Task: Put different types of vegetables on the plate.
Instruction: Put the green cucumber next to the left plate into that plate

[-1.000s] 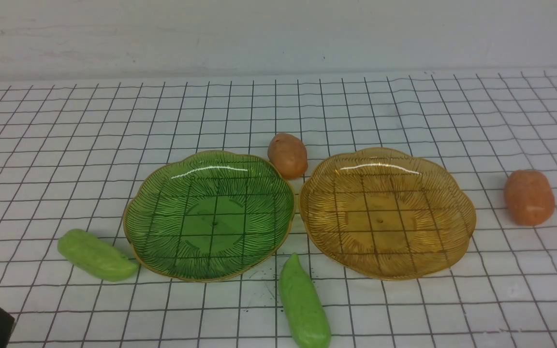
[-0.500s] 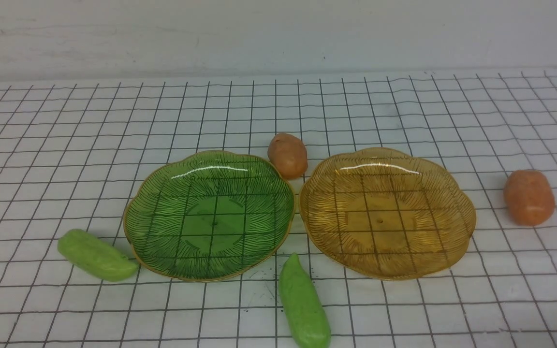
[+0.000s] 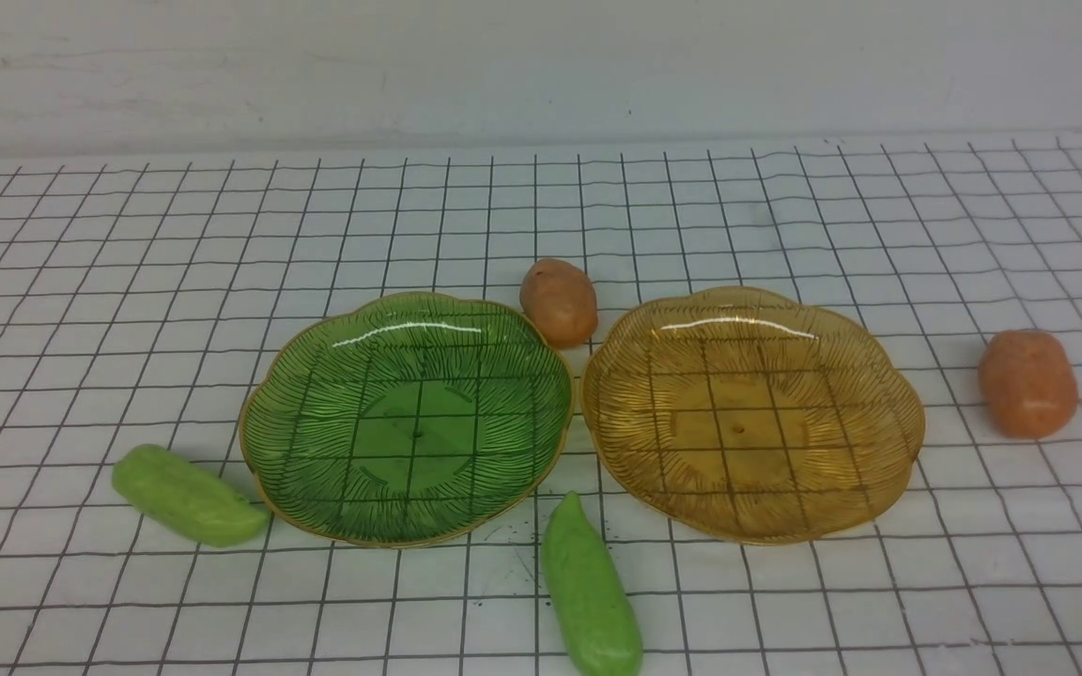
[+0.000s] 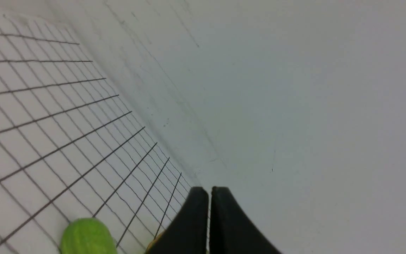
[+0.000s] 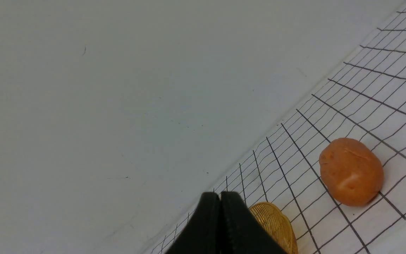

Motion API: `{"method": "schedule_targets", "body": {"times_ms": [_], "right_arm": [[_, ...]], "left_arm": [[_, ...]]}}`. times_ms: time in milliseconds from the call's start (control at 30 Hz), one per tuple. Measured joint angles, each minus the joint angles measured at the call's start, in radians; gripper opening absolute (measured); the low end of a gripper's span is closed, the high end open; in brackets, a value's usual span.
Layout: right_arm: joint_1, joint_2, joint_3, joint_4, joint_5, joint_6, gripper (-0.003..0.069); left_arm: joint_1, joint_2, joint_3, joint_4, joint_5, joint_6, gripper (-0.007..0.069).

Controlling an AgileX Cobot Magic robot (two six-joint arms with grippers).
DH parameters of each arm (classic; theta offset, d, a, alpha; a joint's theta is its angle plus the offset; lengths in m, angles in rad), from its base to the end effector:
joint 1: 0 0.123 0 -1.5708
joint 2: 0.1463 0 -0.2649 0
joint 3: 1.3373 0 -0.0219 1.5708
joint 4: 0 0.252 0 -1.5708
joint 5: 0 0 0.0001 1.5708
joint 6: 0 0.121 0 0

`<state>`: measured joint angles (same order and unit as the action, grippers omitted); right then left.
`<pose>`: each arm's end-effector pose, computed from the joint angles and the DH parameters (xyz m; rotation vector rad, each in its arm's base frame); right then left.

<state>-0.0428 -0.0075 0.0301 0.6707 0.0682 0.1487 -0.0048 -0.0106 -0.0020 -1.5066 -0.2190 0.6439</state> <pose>0.1087 0.0005 0.1990 0.6348 1.4642 0.6413 0.1036 0.0256 0.2192 -0.7758 1.2637 -0.5457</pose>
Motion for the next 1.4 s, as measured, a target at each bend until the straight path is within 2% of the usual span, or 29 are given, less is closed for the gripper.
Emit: {"method": "schedule_targets", "body": {"times_ms": [67,167,200,267,367,500,600,667,767,800,867,900,967,1033,1133,1233,1400], "right_arm": [[0.0,0.0,-0.001,0.017,0.002,0.001,-0.0014],[0.0,0.0,-0.095,0.021,0.098,-0.035,-0.0014],[0.0,0.0,-0.103,0.019,0.098,-0.035,-0.0014],[0.0,0.0,-0.208,0.002,0.193,-0.125,-0.0014],[0.0,0.045,-0.337,-0.017,0.314,-0.243,-0.0014],[0.0,0.16,-0.457,-0.027,0.462,-0.332,-0.0014],[0.0,0.245,-0.511,-0.033,0.541,-0.368,-0.0014],[0.0,0.286,-0.53,-0.034,0.562,-0.382,-0.0014],[0.0,0.315,-0.532,-0.03,0.57,-0.387,-0.0014],[0.0,0.321,-0.532,-0.028,0.574,-0.388,-0.0014],[0.0,0.339,-0.532,-0.017,0.586,-0.388,-0.0014],[0.0,0.34,-0.532,-0.016,0.589,-0.388,-0.0014],[0.0,0.349,-0.532,-0.015,0.596,-0.398,-0.0014],[0.0,0.352,-0.532,-0.014,0.597,-0.408,-0.0014],[0.0,0.352,-0.532,-0.013,0.599,-0.413,-0.0014],[0.0,0.36,-0.532,-0.012,0.6,-0.414,-0.0014],[0.0,0.361,-0.532,-0.012,0.6,-0.415,-0.0014]], "left_arm": [[0.0,0.0,-0.037,0.006,0.011,0.054,-0.0008],[0.0,0.022,-0.169,0.007,0.075,0.231,-0.0008],[0.0,0.027,-0.177,0.007,0.081,0.242,-0.0008],[0.0,0.128,-0.274,-0.007,0.176,0.376,-0.0008],[0.0,0.274,-0.34,-0.022,0.279,0.479,-0.0008],[0.0,0.466,-0.362,-0.011,0.413,0.549,-0.0008],[0.0,0.629,-0.362,0.069,0.571,0.538,-0.0008],[0.0,0.727,-0.362,0.195,0.683,0.466,-0.0008],[0.0,0.838,-0.363,0.417,0.801,0.296,-0.0008],[0.0,0.851,-0.363,0.454,0.824,0.25,-0.0008],[0.0,0.909,-0.363,0.72,0.909,0.021,-0.0008],[0.0,0.915,-0.363,0.738,0.919,-0.017,-0.0008],[0.0,0.931,-0.38,0.927,0.959,-0.24,-0.0008],[0.0,0.931,-0.412,1.05,0.983,-0.39,-0.0008],[0.0,0.929,-0.487,1.183,1.007,-0.557,-0.0008],[0.0,0.942,-0.608,1.322,1.036,-0.667,-0.0008],[0.0,1.041,-0.786,1.406,1.096,-0.782,-0.0008]]}}
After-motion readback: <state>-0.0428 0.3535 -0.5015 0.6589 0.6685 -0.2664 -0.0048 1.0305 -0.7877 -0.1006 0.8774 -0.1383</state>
